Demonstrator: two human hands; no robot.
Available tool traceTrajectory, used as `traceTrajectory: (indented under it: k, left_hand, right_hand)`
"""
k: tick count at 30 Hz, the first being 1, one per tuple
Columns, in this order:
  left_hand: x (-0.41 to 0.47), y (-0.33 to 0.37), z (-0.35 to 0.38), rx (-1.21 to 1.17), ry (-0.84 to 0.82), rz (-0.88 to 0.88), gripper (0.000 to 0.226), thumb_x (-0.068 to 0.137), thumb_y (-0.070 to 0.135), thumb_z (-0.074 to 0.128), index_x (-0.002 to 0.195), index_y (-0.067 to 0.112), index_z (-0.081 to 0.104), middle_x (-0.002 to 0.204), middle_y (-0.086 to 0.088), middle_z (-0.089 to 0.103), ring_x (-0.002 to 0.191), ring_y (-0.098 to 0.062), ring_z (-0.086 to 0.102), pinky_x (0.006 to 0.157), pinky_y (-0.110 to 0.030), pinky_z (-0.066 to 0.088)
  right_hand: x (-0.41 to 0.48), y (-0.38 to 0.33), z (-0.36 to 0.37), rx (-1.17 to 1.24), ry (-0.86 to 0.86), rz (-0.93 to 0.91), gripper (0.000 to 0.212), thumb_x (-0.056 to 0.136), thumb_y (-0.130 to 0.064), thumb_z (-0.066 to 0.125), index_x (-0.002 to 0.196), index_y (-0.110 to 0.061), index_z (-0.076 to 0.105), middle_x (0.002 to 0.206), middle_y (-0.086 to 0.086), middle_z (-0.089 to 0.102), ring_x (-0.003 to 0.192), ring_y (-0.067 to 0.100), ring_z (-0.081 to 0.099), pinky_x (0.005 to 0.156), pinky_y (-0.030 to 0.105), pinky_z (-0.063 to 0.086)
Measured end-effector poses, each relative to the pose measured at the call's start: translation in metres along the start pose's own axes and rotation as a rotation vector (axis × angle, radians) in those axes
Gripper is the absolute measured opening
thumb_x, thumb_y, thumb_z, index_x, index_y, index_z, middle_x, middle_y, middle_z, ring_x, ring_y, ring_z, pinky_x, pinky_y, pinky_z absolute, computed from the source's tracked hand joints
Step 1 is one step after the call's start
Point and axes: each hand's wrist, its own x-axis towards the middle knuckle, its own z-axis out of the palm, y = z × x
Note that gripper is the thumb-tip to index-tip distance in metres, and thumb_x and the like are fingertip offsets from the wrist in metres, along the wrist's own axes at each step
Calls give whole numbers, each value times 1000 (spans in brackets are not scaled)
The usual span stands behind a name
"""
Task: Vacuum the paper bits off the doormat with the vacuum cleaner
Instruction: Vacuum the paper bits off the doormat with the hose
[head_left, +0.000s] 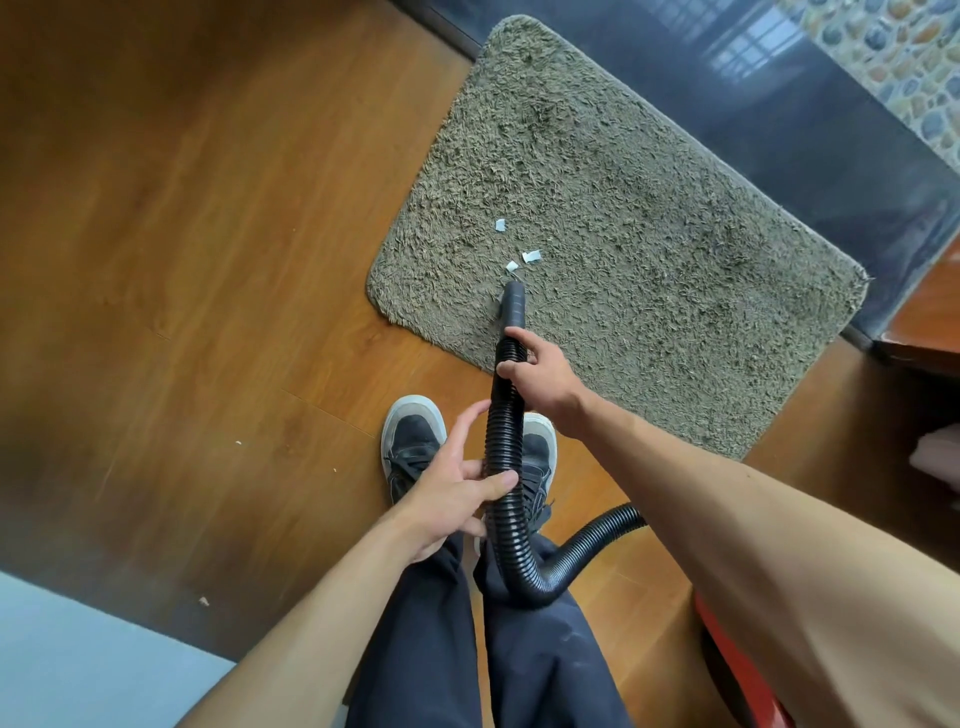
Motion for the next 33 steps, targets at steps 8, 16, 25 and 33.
traceTrajectory:
  k: [8,16,25,33]
  left_hand:
    - [-3,-2,12,31,-4,-2,75,95,7,63,126,68,33,98,-10,73,89,-22,69,81,-59,55]
    - [-9,-6,7,-46,23,-16,78,94,5,62,136,61,30,100,-11,73,88,-22,71,66,-44,58]
    - [-9,-7,7,-73,36,6,78,94,4,62,139,59,29,90,-4,74,86,-20,71,63,-40,57]
    - [1,7,2,-46,43,8,79,95,1,61,141,57,28,92,-11,71,77,-18,70,55,-33,55]
  right_hand:
    - [-8,11,-10,41,11,29,54,88,-4,55,138,-22,46,108,9,60,89,25,62,81,47,56]
    - [-8,6,4,-1,-13,40,58,84,-6,57,139,-22,47,112,11,60,101,32,64,88,51,55]
    - [-9,-4,6,-46,-30,26,61,85,-6,56,143,-23,43,118,12,60,98,27,65,89,47,56]
    - [0,-16,6,-63,3,-14,63,81,-11,56,142,-25,44,118,12,61,97,26,64,89,47,55]
